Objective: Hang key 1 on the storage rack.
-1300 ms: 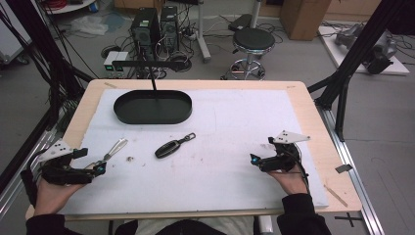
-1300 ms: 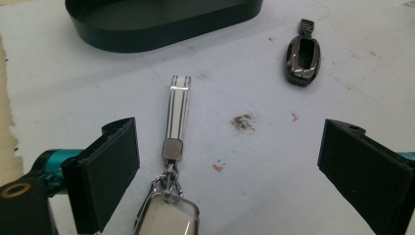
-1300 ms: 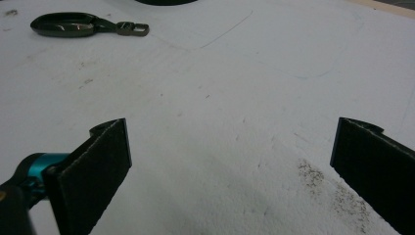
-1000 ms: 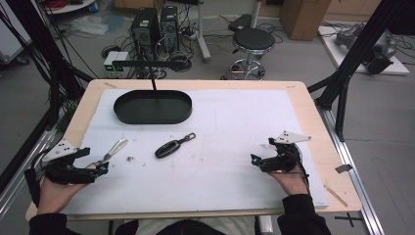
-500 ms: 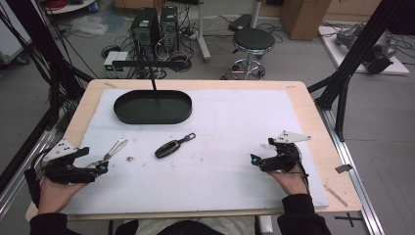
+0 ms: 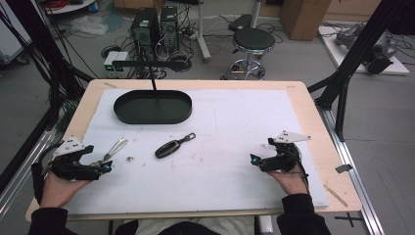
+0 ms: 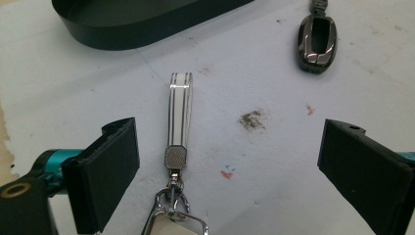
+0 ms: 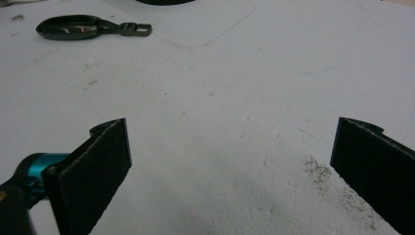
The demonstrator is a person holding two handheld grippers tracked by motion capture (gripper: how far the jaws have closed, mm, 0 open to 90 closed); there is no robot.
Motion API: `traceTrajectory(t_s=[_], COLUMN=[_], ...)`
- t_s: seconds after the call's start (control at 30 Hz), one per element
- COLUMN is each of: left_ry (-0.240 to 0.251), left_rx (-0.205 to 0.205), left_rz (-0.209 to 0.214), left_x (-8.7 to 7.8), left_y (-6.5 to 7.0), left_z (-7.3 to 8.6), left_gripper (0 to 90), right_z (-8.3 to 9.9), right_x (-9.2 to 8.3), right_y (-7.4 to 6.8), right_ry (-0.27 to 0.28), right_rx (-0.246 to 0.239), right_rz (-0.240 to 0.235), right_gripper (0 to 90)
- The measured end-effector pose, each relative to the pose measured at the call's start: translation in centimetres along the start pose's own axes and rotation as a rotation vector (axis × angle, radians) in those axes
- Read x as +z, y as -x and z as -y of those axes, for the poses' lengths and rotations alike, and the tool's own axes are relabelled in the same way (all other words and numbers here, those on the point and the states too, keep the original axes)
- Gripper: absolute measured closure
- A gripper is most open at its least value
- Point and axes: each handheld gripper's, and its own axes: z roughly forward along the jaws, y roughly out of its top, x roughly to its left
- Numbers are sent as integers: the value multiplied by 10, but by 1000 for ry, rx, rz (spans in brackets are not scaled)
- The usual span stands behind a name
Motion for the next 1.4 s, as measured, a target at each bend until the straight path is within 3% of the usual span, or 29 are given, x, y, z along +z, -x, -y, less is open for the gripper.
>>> traceTrajectory(t_s=[0.17,0.2,0.47,0.57,0.87,0.9,0.93,0.97,1.13,1.2,1.27,1.4], left_ry=[-20,-34,-97,-142,-238,-278,-278,-333,-353,-378,-407,-397], left_rx=[31,54,109,98,69,68,68,82,50,39,41,26], left_rz=[-8,-19,3,40,57,64,64,61,80,80,82,70], left_x=[3,6,19,31,56,62,62,69,78,82,84,84], left_y=[-4,-4,-8,-11,-24,-28,-28,-32,-37,-39,-40,-41], left_z=[-12,-17,-34,-44,-52,-50,-50,-50,-52,-51,-50,-50], left_gripper=[88,88,88,89,94,99,104,106,140,168,257,373], right_z=[-1,-1,-1,-2,-4,-4,-4,-3,-3,-3,-3,-3], right_x=[1,1,3,4,2,2,2,2,6,6,5,-1], right_y=[-2,-2,-2,-3,-4,-4,-4,-4,-8,-9,-9,-9], right_ry=[-5,-6,-17,-18,-1,-1,-2,-6,-26,-30,-25,12], right_rx=[0,4,1,-9,-19,-19,-18,-19,-38,-44,-46,-47], right_rz=[-12,-14,-13,-10,2,2,3,5,12,13,20,63], right_gripper=[8,8,8,8,8,8,8,8,8,8,8,8])
